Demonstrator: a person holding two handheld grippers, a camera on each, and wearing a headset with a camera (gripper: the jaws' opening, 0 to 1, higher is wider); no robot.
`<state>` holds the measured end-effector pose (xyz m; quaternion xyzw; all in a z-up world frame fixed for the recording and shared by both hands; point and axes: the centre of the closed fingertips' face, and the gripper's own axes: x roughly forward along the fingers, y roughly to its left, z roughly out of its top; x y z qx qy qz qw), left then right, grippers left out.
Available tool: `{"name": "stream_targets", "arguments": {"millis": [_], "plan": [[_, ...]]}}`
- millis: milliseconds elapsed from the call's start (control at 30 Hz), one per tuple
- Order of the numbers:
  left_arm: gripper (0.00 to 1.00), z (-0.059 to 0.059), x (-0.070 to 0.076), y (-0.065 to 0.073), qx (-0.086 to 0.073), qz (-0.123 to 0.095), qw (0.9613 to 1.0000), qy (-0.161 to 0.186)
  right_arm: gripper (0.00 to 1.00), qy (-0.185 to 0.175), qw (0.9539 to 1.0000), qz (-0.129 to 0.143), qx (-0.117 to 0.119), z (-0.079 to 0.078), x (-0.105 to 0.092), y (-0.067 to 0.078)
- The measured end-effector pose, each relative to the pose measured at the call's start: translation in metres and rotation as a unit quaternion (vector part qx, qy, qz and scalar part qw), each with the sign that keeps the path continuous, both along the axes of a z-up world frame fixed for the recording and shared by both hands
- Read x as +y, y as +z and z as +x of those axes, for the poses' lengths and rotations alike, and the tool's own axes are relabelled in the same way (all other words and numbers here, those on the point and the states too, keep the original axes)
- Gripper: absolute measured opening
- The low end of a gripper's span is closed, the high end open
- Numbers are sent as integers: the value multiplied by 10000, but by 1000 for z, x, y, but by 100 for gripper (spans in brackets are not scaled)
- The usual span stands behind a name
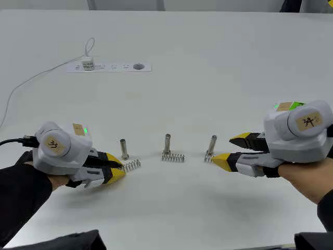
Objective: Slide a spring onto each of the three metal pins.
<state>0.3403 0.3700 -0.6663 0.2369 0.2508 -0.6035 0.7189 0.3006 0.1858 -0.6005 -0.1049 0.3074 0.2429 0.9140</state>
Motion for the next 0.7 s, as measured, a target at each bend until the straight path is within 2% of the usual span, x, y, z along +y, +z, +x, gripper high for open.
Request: {"name": "stream_targets", "arguments": {"millis": [67,267,533,700], "plan": [[11,-4,-1,1,-7,12,10000,-36,39,31,10000,7,-13,-1,1,2],[10,-18,-8,16,-3,-188,9997,-176,37,164,9998,72,-32,-6,10,8],[10,-39,-23,36,-114,-416,9979,-485,33,445,9988,185,-31,-8,24,15],[10,-44,-29,50,-183,-583,9966,-554,32,726,9971,204,-34,-11,38,19]]}}
